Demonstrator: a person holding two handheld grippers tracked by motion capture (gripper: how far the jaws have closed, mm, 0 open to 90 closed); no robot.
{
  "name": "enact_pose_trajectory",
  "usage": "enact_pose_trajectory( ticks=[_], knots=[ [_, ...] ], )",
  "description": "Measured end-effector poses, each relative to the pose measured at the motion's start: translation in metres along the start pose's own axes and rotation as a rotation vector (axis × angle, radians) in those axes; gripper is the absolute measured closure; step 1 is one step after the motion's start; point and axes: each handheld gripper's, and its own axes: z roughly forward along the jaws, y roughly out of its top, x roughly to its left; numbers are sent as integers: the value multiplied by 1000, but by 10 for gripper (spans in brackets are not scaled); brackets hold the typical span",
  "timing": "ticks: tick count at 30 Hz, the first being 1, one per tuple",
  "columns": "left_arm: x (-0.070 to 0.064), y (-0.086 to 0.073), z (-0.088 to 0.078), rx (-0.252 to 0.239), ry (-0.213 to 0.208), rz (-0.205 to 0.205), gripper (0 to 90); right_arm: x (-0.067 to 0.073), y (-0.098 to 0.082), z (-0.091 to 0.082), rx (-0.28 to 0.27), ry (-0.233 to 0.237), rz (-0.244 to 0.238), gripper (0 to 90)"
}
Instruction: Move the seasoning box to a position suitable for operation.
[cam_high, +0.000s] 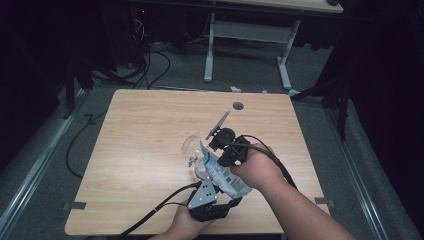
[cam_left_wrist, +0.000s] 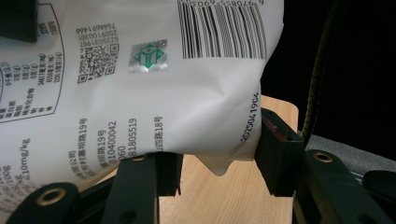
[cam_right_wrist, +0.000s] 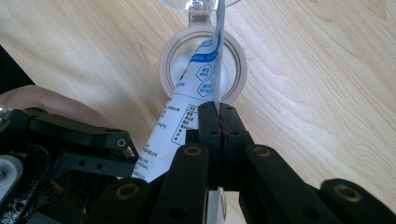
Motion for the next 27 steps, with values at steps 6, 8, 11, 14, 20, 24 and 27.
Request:
enact_pose_trajectory(
  ticks=[6, 8, 11, 14, 20, 24, 27],
  knots=[
    [0, 1, 0, -2, -1, 1, 563, 1, 1, 0, 0, -1, 1, 900],
    [-1, 1, 0, -2, -2, 1, 563, 1, 1, -1, -1, -3, 1, 900],
    [-1, 2, 0, -3, -2, 1, 564, 1, 1, -1, -2, -4, -1, 900],
    [-1, 2, 0, -5, -2, 1, 564, 1, 1, -1, -1, -6, -1, 900],
    [-1, 4, 0, -10, -1, 5, 565, 1, 3, -2, -9, -4, -7, 900],
    [-1, 4, 0, -11, -2, 9, 566, 1, 3, -2, -8, -9, -8, 900],
    [-1, 4, 0, -13, -2, 7, 566, 1, 3, -3, -11, -6, -6, 900]
  ],
)
